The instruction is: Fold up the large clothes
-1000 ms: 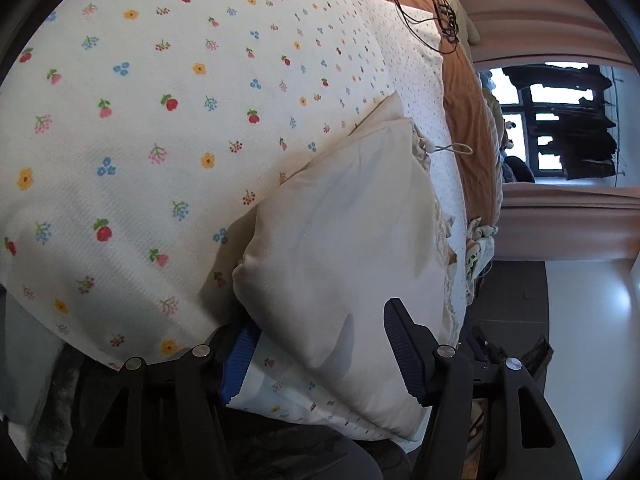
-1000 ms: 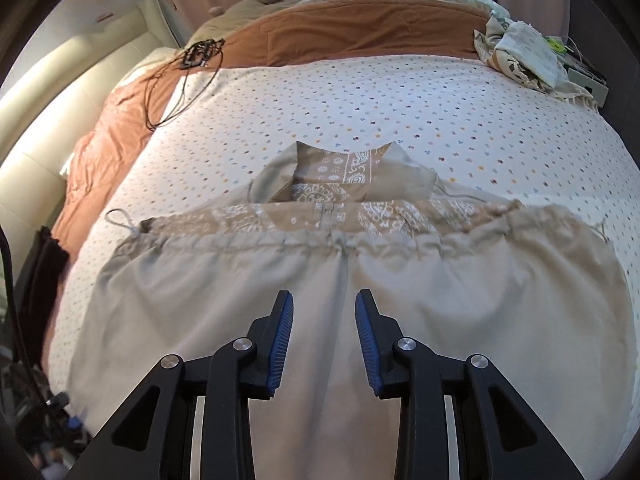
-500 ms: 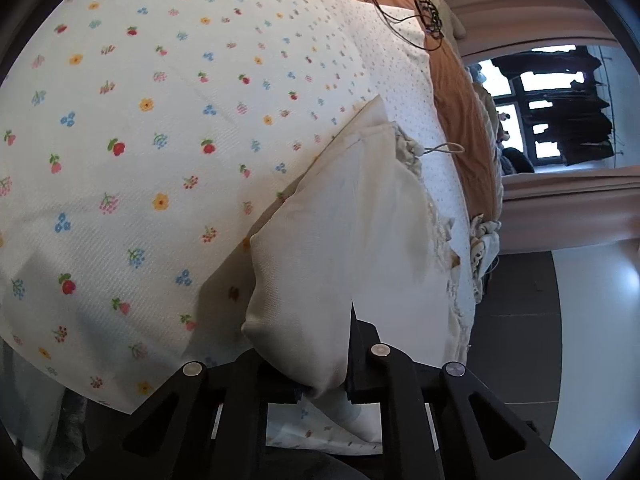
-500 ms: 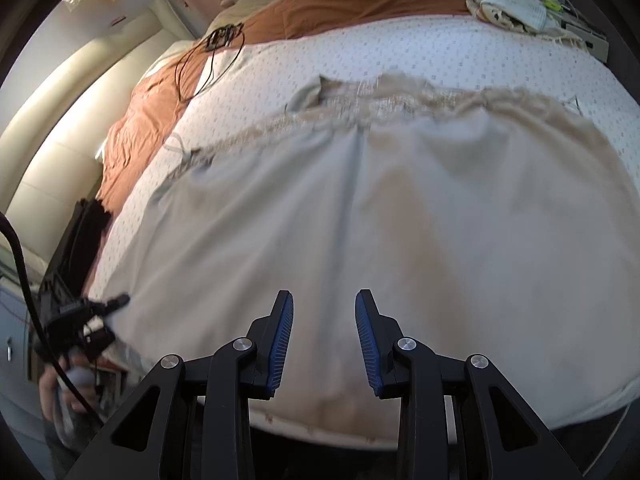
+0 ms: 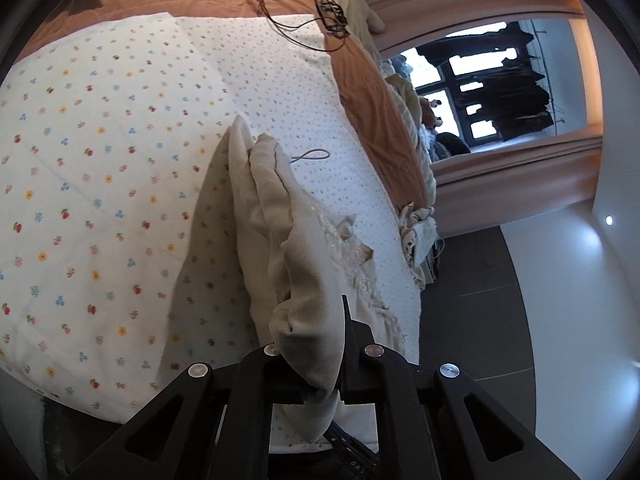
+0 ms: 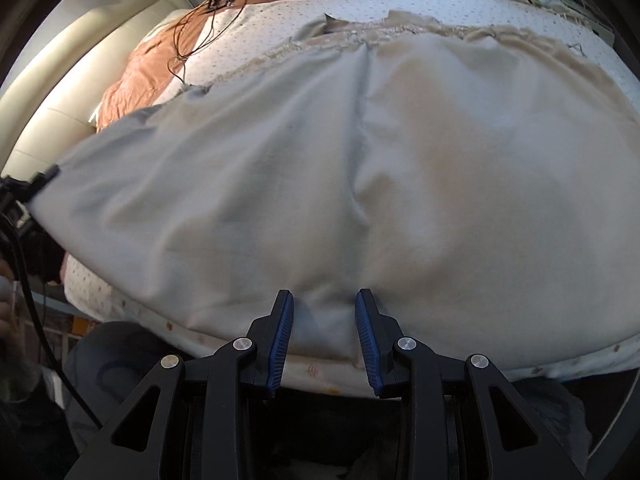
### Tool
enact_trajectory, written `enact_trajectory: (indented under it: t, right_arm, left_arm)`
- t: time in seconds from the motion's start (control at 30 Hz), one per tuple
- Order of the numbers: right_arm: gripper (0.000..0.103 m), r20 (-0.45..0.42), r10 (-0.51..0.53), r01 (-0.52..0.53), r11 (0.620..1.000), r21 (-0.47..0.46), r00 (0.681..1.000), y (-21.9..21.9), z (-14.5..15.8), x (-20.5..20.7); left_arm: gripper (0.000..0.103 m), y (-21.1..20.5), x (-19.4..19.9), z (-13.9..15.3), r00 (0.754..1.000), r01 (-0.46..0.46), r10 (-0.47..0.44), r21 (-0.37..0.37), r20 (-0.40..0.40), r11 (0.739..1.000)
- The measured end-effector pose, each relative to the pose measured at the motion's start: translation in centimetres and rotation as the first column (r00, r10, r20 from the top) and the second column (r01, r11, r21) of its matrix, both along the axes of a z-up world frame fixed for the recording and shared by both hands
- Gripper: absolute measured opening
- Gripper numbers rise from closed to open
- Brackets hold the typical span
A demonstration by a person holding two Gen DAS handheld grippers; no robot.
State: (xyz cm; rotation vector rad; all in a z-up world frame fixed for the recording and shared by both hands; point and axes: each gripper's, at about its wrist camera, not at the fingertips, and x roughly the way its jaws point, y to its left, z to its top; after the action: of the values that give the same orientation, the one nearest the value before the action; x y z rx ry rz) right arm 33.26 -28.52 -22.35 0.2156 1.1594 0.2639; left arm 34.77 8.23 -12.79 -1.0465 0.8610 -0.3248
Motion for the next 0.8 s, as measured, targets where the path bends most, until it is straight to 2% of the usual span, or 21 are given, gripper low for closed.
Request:
enact_trajectory:
  t: [0.13, 0.3, 0.53, 0.8]
  right_arm:
    - [0.031, -0.02, -0.046, 0.047, 0.995, 0.084, 0.999, -1.2, -0.4, 1.3]
    - [0.022, -0.056, -0.11, 0.119, 0.973, 0.197, 0.992, -3.3, -1.2, 2.7]
    - [0.021, -0.084, -0.123, 0.141, 0.958, 0.248, 0.989, -4.1, -0.8, 4.0]
    - [0.021, -0.057, -0.147, 0.158, 0.938, 0.309, 0.987, -6.5, 0.9, 2.1]
  left_arm:
    - [0.009, -1.8, 1.1, 2.5, 0.997, 0.053, -0.051, -0.036, 0.063, 0.998]
    - [0.009, -4.7, 2.7, 5.2, 0.982, 0.137, -0.128, -0.06, 0.136, 0.989]
    - [0.009, -8.3, 4.8, 7.8, 0.96, 0.217, -0.196, -0.087, 0.202, 0.972]
    - [0.009, -13.9, 6.8, 9.8, 0.926, 0.32, -0.293, -0.084, 0.237, 0.944]
